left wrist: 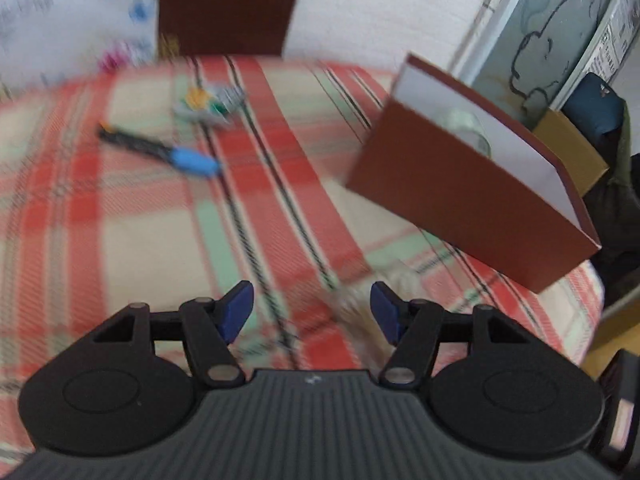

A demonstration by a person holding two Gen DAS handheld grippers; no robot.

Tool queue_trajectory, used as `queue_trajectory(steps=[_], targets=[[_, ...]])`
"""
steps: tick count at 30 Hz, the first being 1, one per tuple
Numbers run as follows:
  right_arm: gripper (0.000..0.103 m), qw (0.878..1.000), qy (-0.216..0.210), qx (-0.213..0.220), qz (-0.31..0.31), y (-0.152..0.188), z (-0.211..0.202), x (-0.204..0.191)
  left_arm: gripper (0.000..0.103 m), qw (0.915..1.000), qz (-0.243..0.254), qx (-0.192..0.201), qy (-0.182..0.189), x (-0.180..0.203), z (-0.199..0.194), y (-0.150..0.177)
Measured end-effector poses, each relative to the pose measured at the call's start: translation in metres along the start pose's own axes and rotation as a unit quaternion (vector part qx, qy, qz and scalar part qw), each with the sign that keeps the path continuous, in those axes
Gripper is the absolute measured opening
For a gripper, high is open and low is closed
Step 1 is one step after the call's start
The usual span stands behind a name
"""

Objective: Organize objects
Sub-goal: 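Close both tools on the clear bag of cotton swabs, then carry the cotton swab bag into the brown box and open both tools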

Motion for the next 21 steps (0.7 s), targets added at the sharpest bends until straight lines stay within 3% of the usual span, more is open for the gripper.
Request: queue_trajectory(steps=[4,7,9,13,17,21], targets=[[0.094,1.000,-0.002,-0.007,-0.009,0.001,0.002,-0.004,0.069,0.9992,-0.024,-0.030,0.010,0.006,0.017,0.011],[0.096,1.000,-0.002,-0.013,-0.017,0.001,0.004,-0.006,0.083,0.9978,-0.042,-0.047,0.019,0.008,0.027,0.017],[0.096,1.000,0.000,-0.015,-0.021,0.002,0.005,-0.007,0.083,0.9984,-0.032,-0.043,0.018,0.014,0.030,0.019],[0.082,1.000,-0.006,-0.007,-0.024,0.002,0.003,-0.006,0.043,0.9976,-0.035,-0.040,0.045,0.018,0.036,0.014],[0.055,0.999,-0.002,0.021,-0.034,0.001,-0.008,-0.006,0.034,0.9979,-0.017,-0.032,0.054,0.028,0.026,0.002],[0.054,0.995,0.021,0.087,-0.038,-0.013,-0.023,0.000,0.034,0.9962,0.028,0.016,0.081,0.056,0.010,-0.021]])
Point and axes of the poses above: each gripper's, at about its wrist camera, not at the fingertips, and z roughly the way its jaws point, x to its right, y to its underside, the point moved 1 cm from there along z, roughly the way its jaws point, and after that the axes turned 15 degrees about x, right-handed, at the moved point
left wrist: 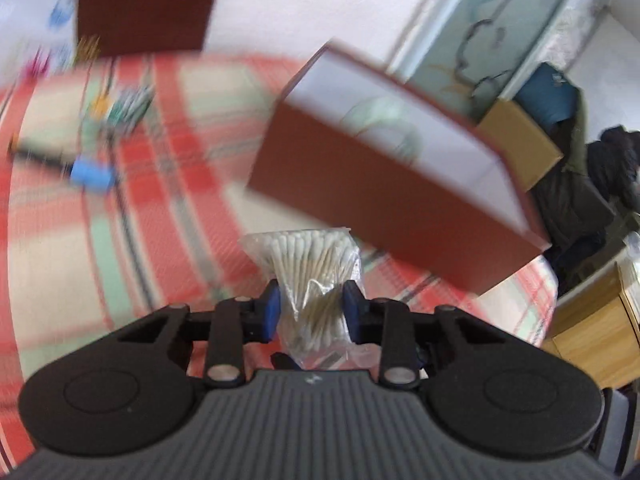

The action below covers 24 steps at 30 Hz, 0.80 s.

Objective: Organize objects
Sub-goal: 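Carry the cotton swab bag into the brown box and open both tools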

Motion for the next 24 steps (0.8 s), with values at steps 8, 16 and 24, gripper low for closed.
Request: queue_trajectory(steps=[8,16,24], targets=[[0.054,0.990,0.081,0.109,-0.033,-0.041,-0.003,0.043,0.034,0.9946,0.059,0.063,0.058,0.057,0.013,-0.052],[0.054,0.982,0.151,0.115,-0.025,-0.044,0.003,0.104,0.034,0.9893,0.095,0.050,0.099,0.105,0.069,-0.061],[0.083,0.970,0.219,0.104,0.004,-0.033,0.032,0.134,0.036,0.9833,0.152,0.048,0.087,0.128,0.121,-0.051]])
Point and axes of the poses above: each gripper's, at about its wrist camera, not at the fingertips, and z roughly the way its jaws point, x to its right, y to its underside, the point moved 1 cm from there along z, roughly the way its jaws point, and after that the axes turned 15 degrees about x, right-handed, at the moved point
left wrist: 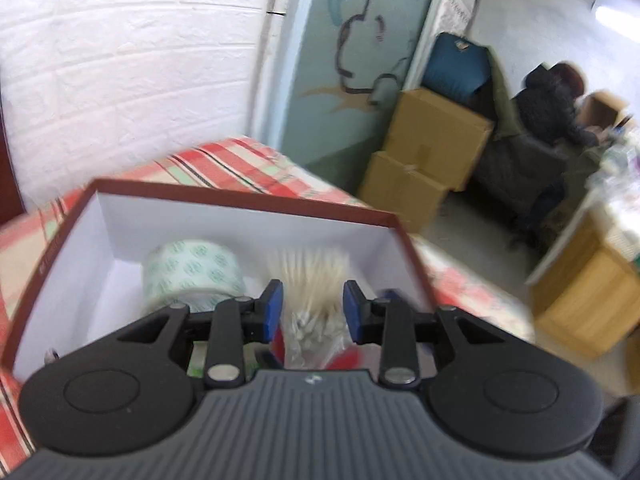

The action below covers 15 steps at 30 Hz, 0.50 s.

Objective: Organize objects
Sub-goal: 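Carry the cotton swab bag into the brown box and open both tools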

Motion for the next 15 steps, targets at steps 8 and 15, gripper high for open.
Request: queue_trajectory(steps=[8,15], targets=[[0.090,1.000,0.006,0.010,0.014,0.006,0.002,0.005,0.036,0.9999,0.004,-0.001,-0.013,-0.010,-0.001,0.003],[0.088,1.000,0.008,0.003,-0.011,-0.003,-0.009,-0.004,0.036,0.9998,0.003,0.008,-0.017,-0.005,-0.023,0.001]])
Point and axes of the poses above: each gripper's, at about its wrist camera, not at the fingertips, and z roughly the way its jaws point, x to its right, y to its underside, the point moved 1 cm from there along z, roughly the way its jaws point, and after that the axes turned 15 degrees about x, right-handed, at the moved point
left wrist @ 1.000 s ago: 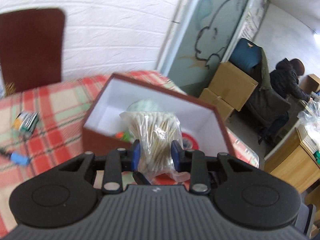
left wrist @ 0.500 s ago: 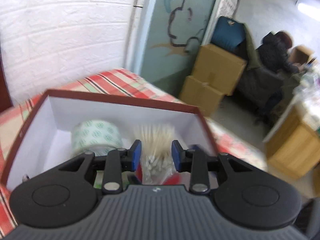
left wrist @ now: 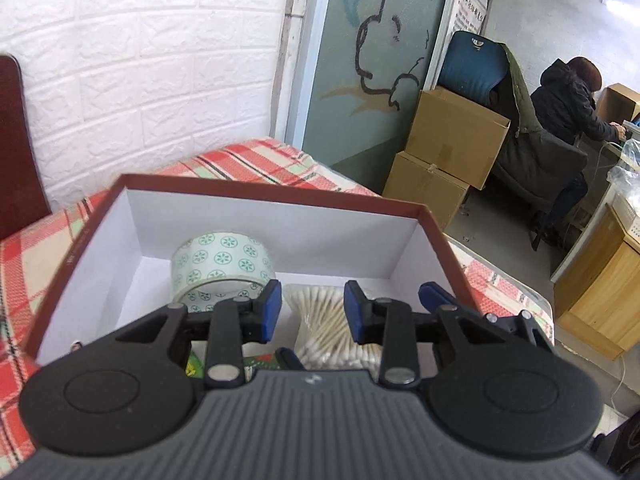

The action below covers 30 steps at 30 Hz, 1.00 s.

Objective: Organize objects
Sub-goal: 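Carry the cotton swab bag into the brown box and open both tools, then move both tools back over the table to the blue-capped marker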

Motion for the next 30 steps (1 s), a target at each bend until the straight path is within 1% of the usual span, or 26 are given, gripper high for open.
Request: queue_trajectory(steps=[4,5,6,8,12,16,18,23,26,30], targets=[[0.087,1.000,0.002,0.006,-0.001,-0.003,-0.016,-0.005,0.037,0.9999,-0.003,0.007,-0.011,-0.002,-0.021,0.000],[0.087,1.000,0.002,0.006,0.001,-0.003,-0.019,-0.004,0.038,0.9998,-0.004,0.008,-0.015,-0.004,-0.027,0.001],[0.087,1.000,0.003,0.005,0.003,-0.003,-0.025,-0.006,0.041,0.9997,-0.004,0.010,-0.021,-0.005,-0.033,0.002],[0.087,1.000,0.002,0.002,0.007,-0.003,-0.033,-0.008,0.042,0.9994,-0.002,0.011,-0.033,-0.008,-0.043,0.006],[0.086,1.000,-0.003,0.004,0.000,-0.001,-0.043,-0.010,0.042,0.9977,-0.001,0.002,-0.067,-0.021,-0.062,0.019],[0.085,0.999,-0.024,-0.018,0.010,0.000,-0.049,-0.019,0.043,0.9943,-0.003,-0.011,-0.106,-0.038,-0.082,0.035],[0.084,0.999,-0.038,-0.030,0.015,0.002,-0.057,-0.029,0.046,0.9921,-0.010,-0.017,-0.124,-0.048,-0.091,0.043],[0.083,0.995,-0.073,-0.061,0.028,0.008,-0.060,-0.053,0.046,0.9847,-0.031,-0.031,-0.169,-0.081,-0.117,0.063],[0.083,0.991,-0.094,-0.081,0.039,0.012,-0.061,-0.068,0.047,0.9793,-0.037,-0.039,-0.195,-0.099,-0.131,0.076],[0.083,0.986,-0.127,-0.100,0.028,0.015,-0.070,-0.099,0.048,0.9705,-0.056,-0.044,-0.230,-0.124,-0.151,0.092]])
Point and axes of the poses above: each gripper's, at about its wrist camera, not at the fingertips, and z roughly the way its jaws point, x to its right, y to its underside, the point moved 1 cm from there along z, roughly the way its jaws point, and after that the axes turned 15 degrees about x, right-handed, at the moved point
